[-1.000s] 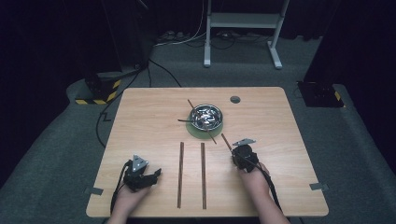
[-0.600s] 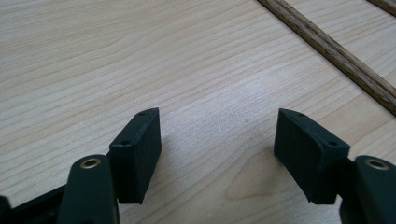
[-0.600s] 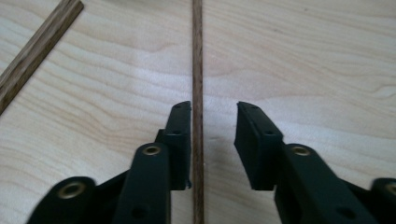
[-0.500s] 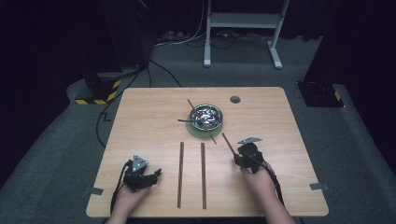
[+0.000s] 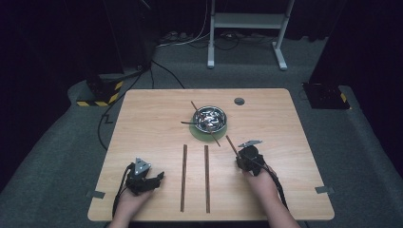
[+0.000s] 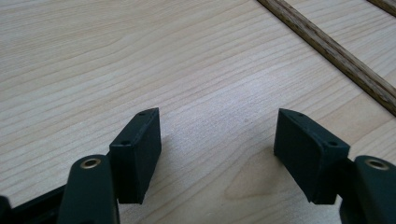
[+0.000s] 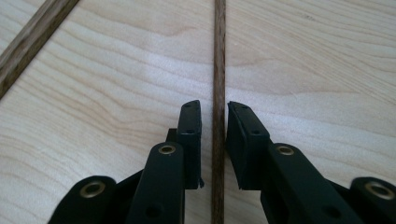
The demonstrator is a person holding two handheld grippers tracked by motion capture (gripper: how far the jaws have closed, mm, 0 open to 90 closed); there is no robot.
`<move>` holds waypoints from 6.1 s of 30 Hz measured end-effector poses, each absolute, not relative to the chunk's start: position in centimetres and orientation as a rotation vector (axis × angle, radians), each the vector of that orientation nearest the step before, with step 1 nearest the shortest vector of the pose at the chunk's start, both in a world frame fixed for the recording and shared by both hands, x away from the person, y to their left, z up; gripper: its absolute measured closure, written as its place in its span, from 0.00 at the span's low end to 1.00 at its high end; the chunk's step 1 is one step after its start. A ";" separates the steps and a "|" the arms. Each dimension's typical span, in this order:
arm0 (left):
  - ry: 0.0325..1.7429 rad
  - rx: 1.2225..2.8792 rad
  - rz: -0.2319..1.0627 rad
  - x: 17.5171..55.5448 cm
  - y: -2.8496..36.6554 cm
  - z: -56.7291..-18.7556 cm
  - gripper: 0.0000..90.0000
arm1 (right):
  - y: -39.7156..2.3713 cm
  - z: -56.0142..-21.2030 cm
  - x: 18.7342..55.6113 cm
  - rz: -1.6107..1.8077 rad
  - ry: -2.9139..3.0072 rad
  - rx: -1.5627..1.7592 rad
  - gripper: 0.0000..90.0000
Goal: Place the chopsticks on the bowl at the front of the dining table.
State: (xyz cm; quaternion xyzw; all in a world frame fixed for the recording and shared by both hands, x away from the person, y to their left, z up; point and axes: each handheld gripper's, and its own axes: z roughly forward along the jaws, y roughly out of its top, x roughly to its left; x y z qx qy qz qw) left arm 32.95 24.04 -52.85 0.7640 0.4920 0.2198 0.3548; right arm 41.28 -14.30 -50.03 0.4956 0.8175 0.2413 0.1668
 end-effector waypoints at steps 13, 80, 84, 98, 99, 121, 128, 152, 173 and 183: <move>1.271 1.974 0.567 33.0 24.0 -52.9 0.35 | -14.2 -50.2 40.6 0.664 2.321 1.371 0.93; 1.259 1.983 0.566 33.0 24.1 -52.8 0.35 | -7.0 -44.7 49.6 0.828 2.223 1.303 0.94; 1.259 1.984 0.567 33.0 24.1 -52.8 0.35 | -6.0 -44.9 50.5 0.835 2.233 1.291 0.94; 1.259 1.983 0.568 33.0 24.1 -52.8 0.35 | -3.4 -45.4 52.5 0.846 2.233 1.280 0.93; 1.258 1.984 0.568 33.0 24.1 -52.8 0.35 | -3.3 -45.5 52.7 0.843 2.233 1.284 0.93; 1.260 1.984 0.567 33.0 24.1 -52.8 0.35 | -2.5 -46.0 53.5 0.841 2.250 1.295 0.93; 1.260 1.984 0.567 33.0 24.1 -52.8 0.35 | -2.4 -46.2 53.5 0.855 2.246 1.305 0.92; 1.253 1.977 0.573 32.8 24.0 -52.8 0.44 | -9.1 -47.0 47.1 1.015 2.088 1.195 0.88; 1.293 1.962 0.679 36.8 15.0 -48.8 0.70 | -12.9 -49.6 42.8 1.247 2.056 1.110 0.97; 1.279 1.926 0.697 41.2 10.5 -49.3 0.93 | -13.2 -50.1 43.1 1.238 2.100 1.098 1.00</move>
